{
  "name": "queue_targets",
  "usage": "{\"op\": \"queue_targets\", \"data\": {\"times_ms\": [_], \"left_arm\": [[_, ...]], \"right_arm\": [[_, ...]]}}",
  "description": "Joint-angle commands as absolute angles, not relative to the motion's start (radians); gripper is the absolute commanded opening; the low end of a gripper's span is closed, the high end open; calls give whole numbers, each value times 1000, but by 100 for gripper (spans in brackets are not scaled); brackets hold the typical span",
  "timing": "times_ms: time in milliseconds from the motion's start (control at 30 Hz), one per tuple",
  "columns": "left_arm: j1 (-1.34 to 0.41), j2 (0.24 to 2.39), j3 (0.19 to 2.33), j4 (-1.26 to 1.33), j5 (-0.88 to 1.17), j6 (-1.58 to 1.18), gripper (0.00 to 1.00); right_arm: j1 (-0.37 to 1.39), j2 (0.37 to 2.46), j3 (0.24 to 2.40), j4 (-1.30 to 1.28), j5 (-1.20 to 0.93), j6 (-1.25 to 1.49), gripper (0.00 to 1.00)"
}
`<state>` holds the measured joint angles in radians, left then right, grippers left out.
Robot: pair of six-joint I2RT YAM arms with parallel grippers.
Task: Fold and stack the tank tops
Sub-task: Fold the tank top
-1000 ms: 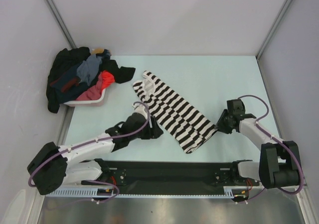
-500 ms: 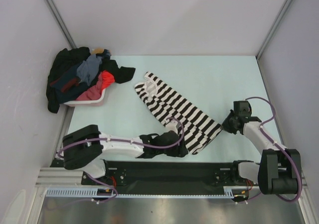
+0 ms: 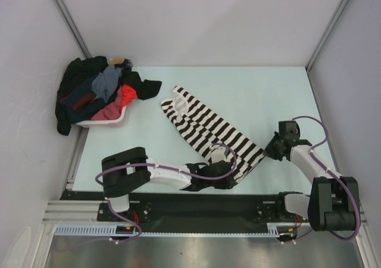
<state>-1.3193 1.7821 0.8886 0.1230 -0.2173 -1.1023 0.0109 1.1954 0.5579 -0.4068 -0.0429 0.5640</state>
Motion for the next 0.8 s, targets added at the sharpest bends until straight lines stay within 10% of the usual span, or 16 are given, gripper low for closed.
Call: {"op": "queue_targets", "data": {"times_ms": [0, 167, 767], "left_arm": [[-1327, 1821, 908, 166, -235, -1149, 31], [-1370, 1812, 933, 114, -268, -1147, 0], [-1310, 1571, 789, 184, -118, -1178, 0]], "right_arm": [[8, 1166, 555, -394, -32, 552, 0], [8, 1140, 564, -414, -15, 555, 0], [61, 1060, 721, -526, -37, 552, 0]]}}
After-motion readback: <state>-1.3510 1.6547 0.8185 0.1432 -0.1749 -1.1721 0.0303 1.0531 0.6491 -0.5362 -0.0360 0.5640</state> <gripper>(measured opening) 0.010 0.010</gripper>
